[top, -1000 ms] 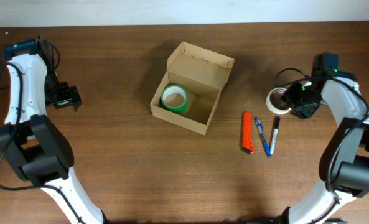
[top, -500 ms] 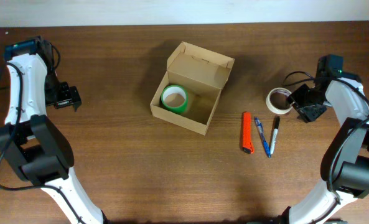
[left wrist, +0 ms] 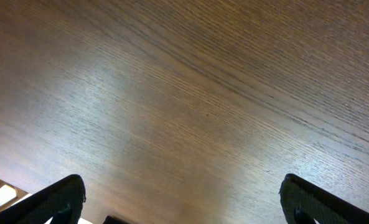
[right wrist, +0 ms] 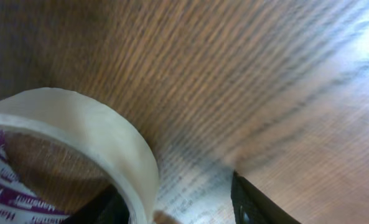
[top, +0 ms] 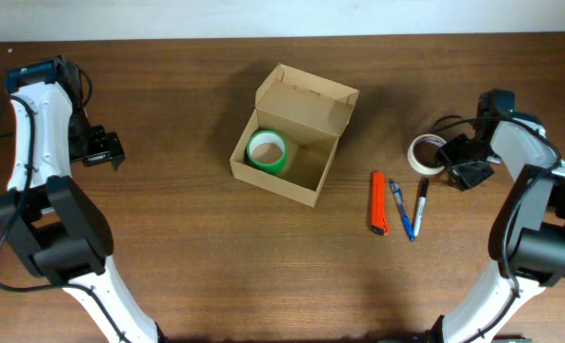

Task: Pack container
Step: 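Grasp the white masking tape roll with the right gripper, then place the white tape into the box beside the green tape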

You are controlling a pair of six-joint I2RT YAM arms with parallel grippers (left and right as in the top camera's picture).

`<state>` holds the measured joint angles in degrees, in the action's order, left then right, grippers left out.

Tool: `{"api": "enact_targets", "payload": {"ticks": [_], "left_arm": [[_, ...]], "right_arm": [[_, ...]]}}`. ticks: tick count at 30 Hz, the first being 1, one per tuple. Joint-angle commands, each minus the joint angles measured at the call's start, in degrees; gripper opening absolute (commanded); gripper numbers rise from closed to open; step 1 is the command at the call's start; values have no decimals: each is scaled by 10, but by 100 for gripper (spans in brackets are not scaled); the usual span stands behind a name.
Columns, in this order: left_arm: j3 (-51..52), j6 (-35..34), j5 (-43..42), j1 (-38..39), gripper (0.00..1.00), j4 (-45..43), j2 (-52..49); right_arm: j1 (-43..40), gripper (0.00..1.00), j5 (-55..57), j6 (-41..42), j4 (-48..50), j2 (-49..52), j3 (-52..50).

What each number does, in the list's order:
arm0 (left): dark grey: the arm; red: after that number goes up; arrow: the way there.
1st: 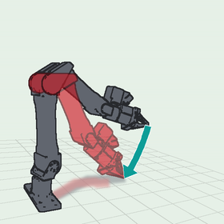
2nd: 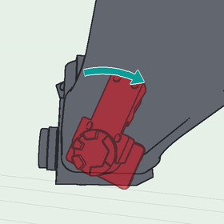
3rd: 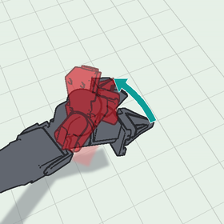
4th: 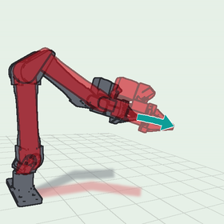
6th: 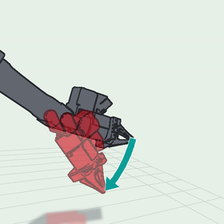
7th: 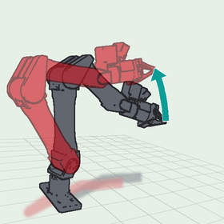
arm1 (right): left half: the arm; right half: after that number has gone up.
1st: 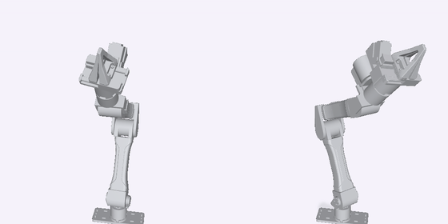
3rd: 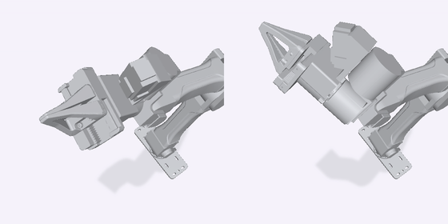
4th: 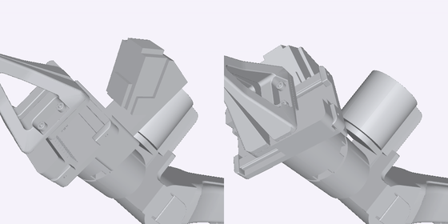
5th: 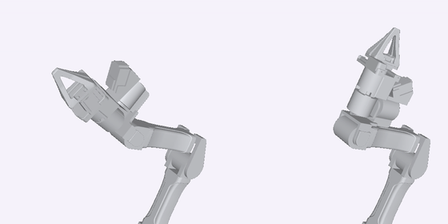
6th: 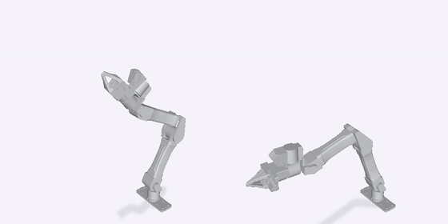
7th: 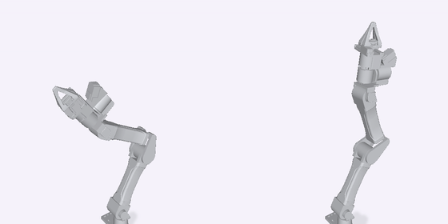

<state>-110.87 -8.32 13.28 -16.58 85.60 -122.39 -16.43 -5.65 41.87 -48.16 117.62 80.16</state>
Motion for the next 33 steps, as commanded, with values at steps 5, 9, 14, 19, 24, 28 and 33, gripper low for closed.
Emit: {"api": "enact_targets", "payload": {"ticks": [5,9,14,19,24,28,33], "left_arm": [[4,7,-4,-1,100,-2,5],[4,7,-4,-1,100,-2,5],[4,7,-4,-1,100,-2,5],[4,7,-4,-1,100,-2,5],[4,7,-4,-1,100,-2,5],[4,7,-4,-1,100,-2,5],[4,7,-4,-1,100,-2,5]], "right_arm": [[16,12,-10,7,11,26,11],[16,4,-10,6,11,26,12],[24,4,-20,-84,-3,19,39],[77,4,-30,-264,-96,-37,173],[170,4,-27,-369,-191,-82,363],[287,4,-10,-410,-249,-84,525],[431,4,43,-478,-260,-78,555]]}}
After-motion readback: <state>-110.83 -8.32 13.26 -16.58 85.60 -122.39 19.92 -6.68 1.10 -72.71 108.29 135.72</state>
